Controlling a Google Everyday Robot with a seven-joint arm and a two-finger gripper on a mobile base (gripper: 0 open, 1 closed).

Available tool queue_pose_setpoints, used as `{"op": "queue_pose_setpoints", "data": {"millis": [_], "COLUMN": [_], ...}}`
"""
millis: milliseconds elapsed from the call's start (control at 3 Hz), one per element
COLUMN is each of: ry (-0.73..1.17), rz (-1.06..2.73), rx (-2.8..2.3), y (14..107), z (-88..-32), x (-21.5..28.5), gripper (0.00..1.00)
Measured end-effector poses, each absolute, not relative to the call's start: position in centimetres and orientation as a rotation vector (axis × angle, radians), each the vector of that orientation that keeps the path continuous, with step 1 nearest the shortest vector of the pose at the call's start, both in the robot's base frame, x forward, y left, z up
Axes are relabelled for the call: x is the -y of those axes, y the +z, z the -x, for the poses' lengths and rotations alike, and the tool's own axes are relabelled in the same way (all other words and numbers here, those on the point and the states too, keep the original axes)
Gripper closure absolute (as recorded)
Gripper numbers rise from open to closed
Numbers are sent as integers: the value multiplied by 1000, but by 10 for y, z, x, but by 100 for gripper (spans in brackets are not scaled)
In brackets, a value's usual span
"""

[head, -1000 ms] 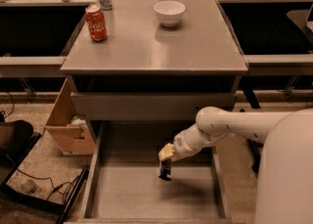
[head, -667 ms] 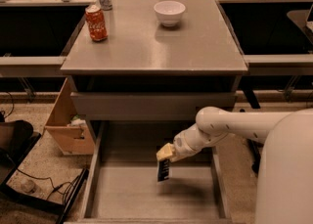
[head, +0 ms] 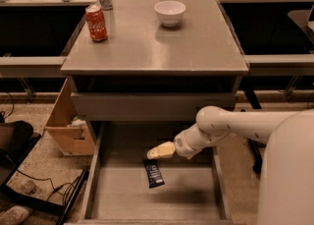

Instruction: Place rxbar blueberry into top drawer

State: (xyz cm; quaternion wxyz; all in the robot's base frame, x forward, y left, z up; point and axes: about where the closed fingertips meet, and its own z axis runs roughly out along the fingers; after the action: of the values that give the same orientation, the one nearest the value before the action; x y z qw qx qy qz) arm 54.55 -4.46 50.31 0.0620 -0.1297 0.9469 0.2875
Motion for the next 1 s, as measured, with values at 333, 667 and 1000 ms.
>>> {"op": "queue_pose_setpoints", "data": {"millis": [333, 667, 1000], "ry": [845, 722, 572], "rz": [512, 674, 800], "rx": [-2848, -2896, -2918], "y": [529, 570, 638], "z": [-535, -518, -528], "x": [37, 32, 28], "gripper": [0, 0, 0]}}
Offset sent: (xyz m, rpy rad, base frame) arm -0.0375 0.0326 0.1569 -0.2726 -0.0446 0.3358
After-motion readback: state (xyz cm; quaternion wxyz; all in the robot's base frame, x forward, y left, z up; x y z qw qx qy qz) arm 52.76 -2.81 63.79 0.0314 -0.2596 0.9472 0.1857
